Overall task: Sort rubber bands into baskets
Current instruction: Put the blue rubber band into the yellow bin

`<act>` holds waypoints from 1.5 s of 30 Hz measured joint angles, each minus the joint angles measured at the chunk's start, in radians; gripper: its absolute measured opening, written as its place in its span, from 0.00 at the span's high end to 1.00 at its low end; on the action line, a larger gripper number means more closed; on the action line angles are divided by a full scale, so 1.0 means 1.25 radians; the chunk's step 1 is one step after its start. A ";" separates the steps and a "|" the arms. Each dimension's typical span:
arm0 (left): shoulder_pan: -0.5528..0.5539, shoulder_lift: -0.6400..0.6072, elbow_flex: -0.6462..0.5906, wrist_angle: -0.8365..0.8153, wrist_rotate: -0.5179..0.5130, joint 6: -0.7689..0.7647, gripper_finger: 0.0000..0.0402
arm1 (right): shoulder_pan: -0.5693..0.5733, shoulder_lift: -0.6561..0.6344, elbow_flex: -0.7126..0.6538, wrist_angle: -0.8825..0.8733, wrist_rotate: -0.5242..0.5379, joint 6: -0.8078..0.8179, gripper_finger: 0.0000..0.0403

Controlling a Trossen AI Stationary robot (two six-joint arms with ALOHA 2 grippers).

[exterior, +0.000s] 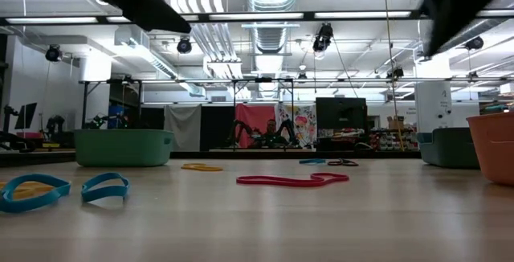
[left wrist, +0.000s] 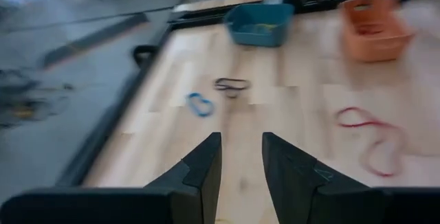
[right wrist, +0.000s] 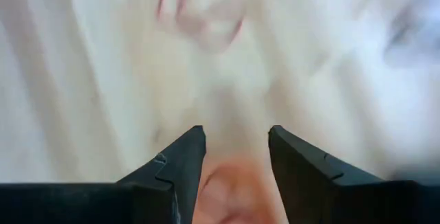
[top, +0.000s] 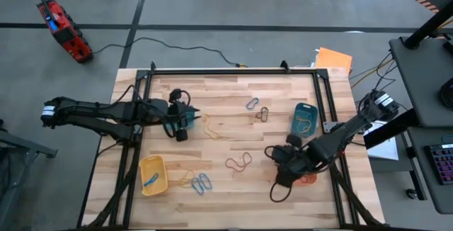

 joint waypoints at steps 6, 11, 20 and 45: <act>-0.021 0.000 0.000 -0.038 0.163 -0.043 0.78 | -0.012 -0.059 -0.020 0.106 0.204 -0.224 0.66; -0.056 0.009 0.000 -0.080 0.186 -0.086 0.77 | -0.054 -0.094 -0.064 0.250 0.265 -0.376 0.70; -0.096 0.078 0.010 -0.111 0.186 -0.126 0.67 | -0.141 -0.097 -0.154 0.545 0.148 -0.599 0.65; -0.272 0.393 0.034 -0.053 0.186 -0.235 0.60 | -0.155 -0.096 -0.241 0.729 0.147 -0.604 0.54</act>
